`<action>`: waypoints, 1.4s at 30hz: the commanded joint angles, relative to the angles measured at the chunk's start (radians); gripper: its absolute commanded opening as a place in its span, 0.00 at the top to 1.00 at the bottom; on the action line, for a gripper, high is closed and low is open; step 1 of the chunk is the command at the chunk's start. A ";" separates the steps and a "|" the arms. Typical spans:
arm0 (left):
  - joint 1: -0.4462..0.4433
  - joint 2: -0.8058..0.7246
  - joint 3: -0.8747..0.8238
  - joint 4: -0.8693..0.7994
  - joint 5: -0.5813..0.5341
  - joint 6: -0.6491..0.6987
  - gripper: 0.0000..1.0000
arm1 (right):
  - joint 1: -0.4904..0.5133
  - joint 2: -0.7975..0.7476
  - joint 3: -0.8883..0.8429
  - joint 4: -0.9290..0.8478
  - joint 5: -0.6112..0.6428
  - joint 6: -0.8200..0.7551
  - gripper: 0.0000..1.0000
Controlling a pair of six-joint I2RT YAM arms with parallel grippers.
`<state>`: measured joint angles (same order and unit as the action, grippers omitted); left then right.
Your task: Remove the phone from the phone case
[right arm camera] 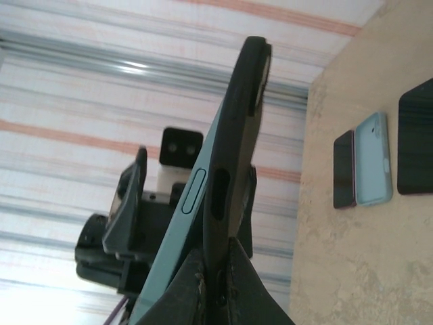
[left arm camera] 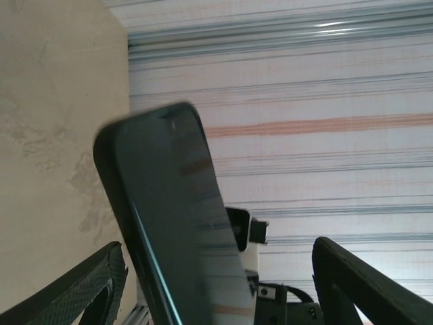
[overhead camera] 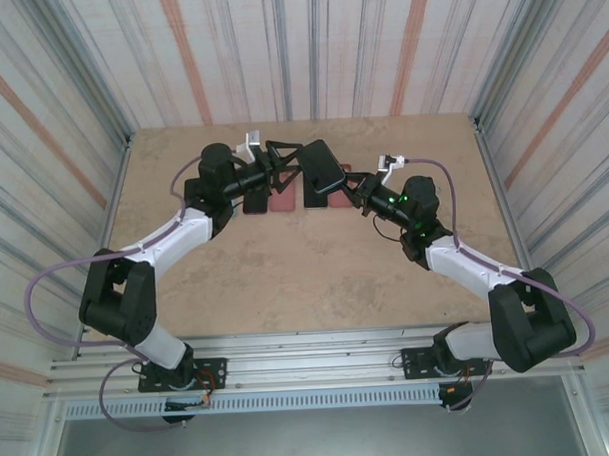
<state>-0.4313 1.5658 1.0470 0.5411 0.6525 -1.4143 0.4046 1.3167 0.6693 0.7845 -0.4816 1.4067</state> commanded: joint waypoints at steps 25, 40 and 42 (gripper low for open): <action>-0.274 -0.217 -0.106 -0.006 -0.354 -0.006 0.30 | 0.065 0.082 0.029 0.308 0.215 -0.053 1.00; -0.304 -0.159 -0.087 0.100 -0.429 -0.063 0.37 | 0.091 0.088 0.012 0.383 0.229 -0.159 1.00; -0.309 -0.157 -0.085 0.106 -0.429 -0.069 0.37 | 0.091 0.092 0.008 0.396 0.231 -0.166 1.00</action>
<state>-0.7292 1.3998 0.9459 0.5850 0.2577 -1.4681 0.4843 1.4025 0.6693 1.0763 -0.2577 1.2919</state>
